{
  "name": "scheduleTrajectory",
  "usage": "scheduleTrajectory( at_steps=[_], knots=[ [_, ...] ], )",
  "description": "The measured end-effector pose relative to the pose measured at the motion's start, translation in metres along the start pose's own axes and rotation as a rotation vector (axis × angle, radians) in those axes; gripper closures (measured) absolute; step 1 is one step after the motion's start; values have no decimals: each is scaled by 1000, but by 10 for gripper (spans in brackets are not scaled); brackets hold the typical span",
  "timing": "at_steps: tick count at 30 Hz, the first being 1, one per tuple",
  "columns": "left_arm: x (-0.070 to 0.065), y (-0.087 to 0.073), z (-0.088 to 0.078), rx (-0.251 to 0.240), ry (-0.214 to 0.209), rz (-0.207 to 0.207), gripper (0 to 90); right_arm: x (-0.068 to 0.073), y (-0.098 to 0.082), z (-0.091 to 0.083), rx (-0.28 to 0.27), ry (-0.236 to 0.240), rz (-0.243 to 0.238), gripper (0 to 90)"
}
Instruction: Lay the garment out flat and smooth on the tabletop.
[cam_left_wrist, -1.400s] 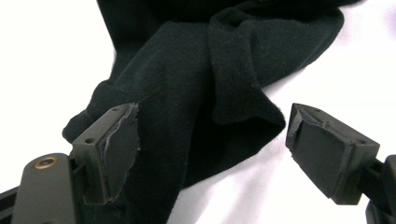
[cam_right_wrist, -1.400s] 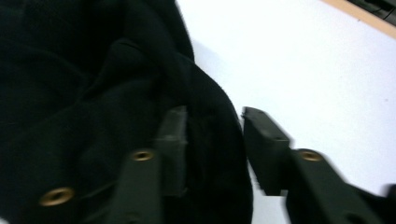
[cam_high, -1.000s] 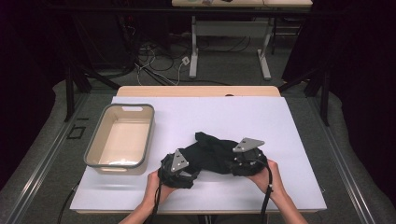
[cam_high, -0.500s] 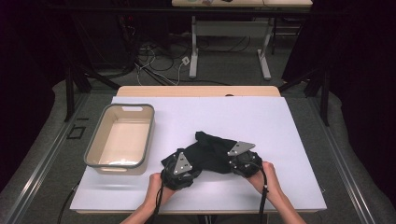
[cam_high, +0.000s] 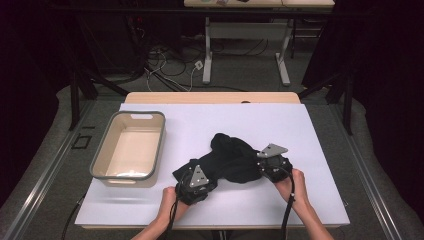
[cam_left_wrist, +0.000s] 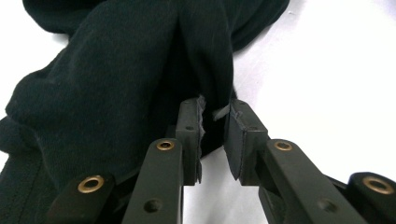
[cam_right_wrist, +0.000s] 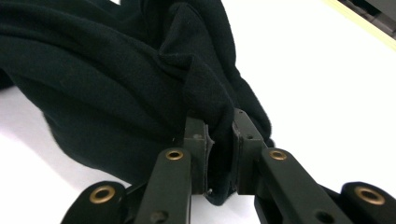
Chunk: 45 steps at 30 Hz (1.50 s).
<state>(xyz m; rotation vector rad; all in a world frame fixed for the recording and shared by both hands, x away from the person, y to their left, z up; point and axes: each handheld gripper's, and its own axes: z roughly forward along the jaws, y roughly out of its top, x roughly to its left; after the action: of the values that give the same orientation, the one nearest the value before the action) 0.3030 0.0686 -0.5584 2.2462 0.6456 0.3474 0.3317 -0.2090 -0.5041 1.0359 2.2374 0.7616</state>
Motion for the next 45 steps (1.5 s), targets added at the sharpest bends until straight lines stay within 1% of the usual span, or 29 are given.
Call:
scheduleTrajectory(
  at_steps=[3, 4, 5, 6, 7, 8, 9, 10, 12, 14, 15, 17, 19, 20, 21, 22, 24, 25, 27, 31, 33, 35, 36, 38, 41, 42, 43, 44, 45],
  knots=[
    [2, 0, -1, 1, 23, 0, 649, -7, -3, 2, 14, -34, 11, 804],
    [1, 0, -1, 1, 29, -9, 596, -10, -4, 2, 31, -43, 16, 805],
    [2, 1, -2, -1, 39, -1, 536, -12, -6, 4, 30, -52, 19, 804],
    [3, 1, -3, -7, 48, 4, 521, -14, -7, 5, 36, -50, 34, 804],
    [3, 1, -4, -10, 45, -1, 511, -16, -9, 6, 46, -51, 43, 804],
    [4, 1, -5, -14, 54, -5, 488, -18, -9, 7, 56, -61, 37, 804],
    [5, 1, -6, -13, 62, -3, 464, -20, -10, 8, 67, -65, 44, 803],
    [6, 1, -6, -18, 68, -15, 436, -21, -11, 8, 75, -64, 47, 803],
    [8, 1, -7, -18, 84, -21, 405, -23, -12, 10, 86, -64, 57, 800],
    [9, 1, -8, -23, 94, -26, 387, -23, -13, 11, 103, -46, 56, 793],
    [10, 1, -8, -24, 101, -23, 384, -23, -13, 11, 113, -37, 61, 786],
    [11, 0, -8, -19, 103, -26, 382, -22, -13, 13, 138, -12, 53, 777],
    [12, 0, -8, -17, 103, -37, 386, -21, -13, 13, 145, -7, 46, 779],
    [12, -1, -7, -16, 100, -38, 404, -20, -13, 12, 146, 0, 46, 781],
    [13, -1, -7, -13, 97, -34, 427, -19, -13, 12, 127, 6, 44, 785],
    [13, -1, -7, -16, 91, -39, 454, -18, -12, 9, 153, -1, 42, 789],
    [14, -1, -8, -23, 76, -49, 475, -17, -13, 5, 158, 12, 49, 797],
    [14, -1, -8, -25, 79, -41, 477, -16, -13, 3, 158, 24, 55, 800],
    [15, -1, -9, -36, 89, -41, 473, -13, -14, -1, 153, 22, 49, 805],
    [15, -1, -11, -42, 79, -46, 464, -4, -19, -7, 143, 27, 37, 810],
    [14, -1, -11, -57, 56, -35, 482, 0, -21, -9, 141, 28, 31, 811],
    [12, 0, -11, -64, 54, -12, 494, 5, -24, -11, 142, 31, 39, 812],
    [11, 0, -11, -64, 44, -11, 504, 7, -26, -12, 143, 26, 37, 813],
    [9, 0, -9, -67, 43, -8, 512, 12, -29, -15, 129, 23, 31, 813],
    [9, -1, -6, -64, 32, 0, 529, 14, -33, -22, 135, 27, 31, 813],
    [9, -1, -5, -63, 25, 0, 535, 15, -35, -22, 127, 24, 30, 813],
    [9, -1, -4, -55, 24, 2, 544, 16, -38, -23, 135, 29, 34, 812],
    [10, -1, -2, -51, 23, 3, 553, 16, -40, -22, 133, 21, 40, 810],
    [10, -1, 0, -51, 28, 6, 563, 15, -42, -22, 148, 23, 40, 807]
  ],
)
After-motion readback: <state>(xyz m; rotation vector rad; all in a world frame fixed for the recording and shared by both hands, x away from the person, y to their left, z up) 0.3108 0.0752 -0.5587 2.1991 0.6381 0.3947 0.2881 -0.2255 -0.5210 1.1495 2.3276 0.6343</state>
